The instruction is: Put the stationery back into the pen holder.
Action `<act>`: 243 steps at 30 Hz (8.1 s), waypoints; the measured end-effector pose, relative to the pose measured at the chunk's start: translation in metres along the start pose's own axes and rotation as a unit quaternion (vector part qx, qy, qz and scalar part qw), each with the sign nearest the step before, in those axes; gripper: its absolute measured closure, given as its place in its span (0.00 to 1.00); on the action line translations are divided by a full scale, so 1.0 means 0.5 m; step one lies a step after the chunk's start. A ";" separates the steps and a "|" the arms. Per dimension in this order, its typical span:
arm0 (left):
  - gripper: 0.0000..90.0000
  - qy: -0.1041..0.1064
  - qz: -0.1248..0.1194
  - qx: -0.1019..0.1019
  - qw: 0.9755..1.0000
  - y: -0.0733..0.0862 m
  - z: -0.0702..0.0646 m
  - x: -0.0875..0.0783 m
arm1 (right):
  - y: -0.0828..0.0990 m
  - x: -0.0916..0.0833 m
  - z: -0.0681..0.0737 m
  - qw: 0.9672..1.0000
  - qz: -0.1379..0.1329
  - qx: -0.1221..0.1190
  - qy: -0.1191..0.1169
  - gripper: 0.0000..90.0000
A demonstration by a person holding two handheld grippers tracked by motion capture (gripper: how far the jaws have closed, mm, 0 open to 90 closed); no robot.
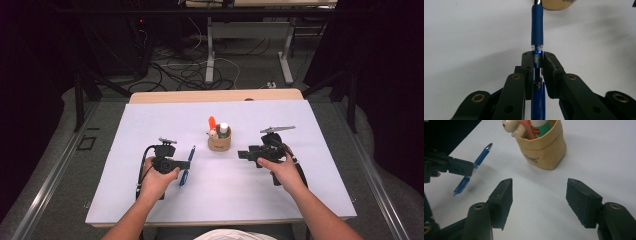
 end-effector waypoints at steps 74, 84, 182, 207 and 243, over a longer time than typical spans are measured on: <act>0.88 0.126 -0.050 0.074 0.988 0.014 -0.168 0.080 | 0.021 0.033 0.019 0.973 0.012 0.215 -0.088 0.78; 0.88 0.129 -0.048 0.077 0.987 0.016 -0.173 0.085 | 0.025 0.038 0.017 0.969 0.011 0.230 -0.089 0.83; 0.24 0.013 -0.086 0.107 0.991 -0.016 -0.053 0.053 | -0.124 -0.013 0.034 0.983 -0.179 0.048 0.011 0.89; 0.08 -0.005 -0.104 0.094 0.990 -0.021 -0.040 0.046 | -0.170 0.032 0.052 0.978 -0.205 0.021 0.036 0.89; 0.04 -0.004 -0.118 0.088 0.989 -0.025 -0.032 0.042 | -0.146 0.083 0.067 0.980 -0.193 -0.049 0.030 0.64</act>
Point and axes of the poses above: each handheld gripper's, and its own axes: x roughly forward along the jaws, y roughly out of its underside, z roughly to its left, the point moved 1 cm from there along x, roughly forward along the jaws, and after that the axes turned 10 degrees about -z, right-handed, at the moved point
